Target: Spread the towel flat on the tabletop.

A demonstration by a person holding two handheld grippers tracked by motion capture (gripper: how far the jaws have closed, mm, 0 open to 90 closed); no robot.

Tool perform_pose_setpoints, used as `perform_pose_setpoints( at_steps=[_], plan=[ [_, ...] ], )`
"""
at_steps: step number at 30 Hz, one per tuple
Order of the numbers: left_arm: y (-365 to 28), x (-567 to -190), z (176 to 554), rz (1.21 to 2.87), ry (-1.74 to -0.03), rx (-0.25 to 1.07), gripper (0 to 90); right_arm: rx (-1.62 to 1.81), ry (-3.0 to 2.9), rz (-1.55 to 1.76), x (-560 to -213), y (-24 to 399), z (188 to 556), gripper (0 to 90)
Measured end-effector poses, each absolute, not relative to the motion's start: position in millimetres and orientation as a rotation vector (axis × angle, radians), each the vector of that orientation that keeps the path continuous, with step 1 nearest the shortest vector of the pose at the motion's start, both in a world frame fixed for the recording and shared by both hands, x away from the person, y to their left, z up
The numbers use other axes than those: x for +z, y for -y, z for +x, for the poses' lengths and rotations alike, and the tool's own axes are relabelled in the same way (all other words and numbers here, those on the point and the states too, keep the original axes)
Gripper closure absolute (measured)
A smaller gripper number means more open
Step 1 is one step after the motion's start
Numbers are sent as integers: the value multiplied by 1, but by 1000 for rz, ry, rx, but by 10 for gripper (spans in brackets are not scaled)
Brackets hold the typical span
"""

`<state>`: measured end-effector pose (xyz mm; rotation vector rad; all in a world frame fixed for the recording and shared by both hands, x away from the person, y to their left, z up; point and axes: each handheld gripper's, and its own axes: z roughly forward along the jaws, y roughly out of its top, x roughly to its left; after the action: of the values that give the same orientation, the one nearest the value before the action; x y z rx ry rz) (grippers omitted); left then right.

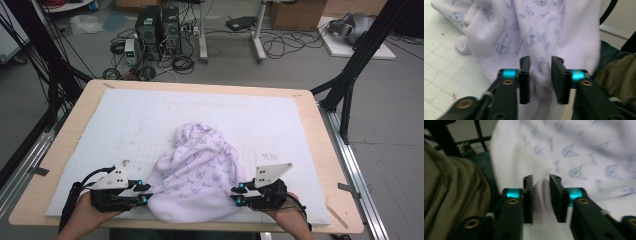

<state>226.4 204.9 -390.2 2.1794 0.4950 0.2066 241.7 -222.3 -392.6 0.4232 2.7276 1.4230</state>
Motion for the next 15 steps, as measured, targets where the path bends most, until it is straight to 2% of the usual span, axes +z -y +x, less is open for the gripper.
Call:
perform_pose_setpoints(
  at_steps=[3, 7, 12, 15],
  plan=[
    [-203, -391, 233, 2171, -504, 212, 608, 1430, -2685, 440, -388, 225, 246, 674],
    [-194, -395, 255, 2172, -500, 226, 602, 1415, -2648, 444, -387, 220, 263, 626],
    [-175, -411, 278, 2214, -505, 211, 602, 1381, -2731, 509, -410, 206, 292, 578],
    [-166, -425, 288, 2266, -510, 188, 605, 1342, -2759, 520, -417, 204, 296, 566]
  ],
)
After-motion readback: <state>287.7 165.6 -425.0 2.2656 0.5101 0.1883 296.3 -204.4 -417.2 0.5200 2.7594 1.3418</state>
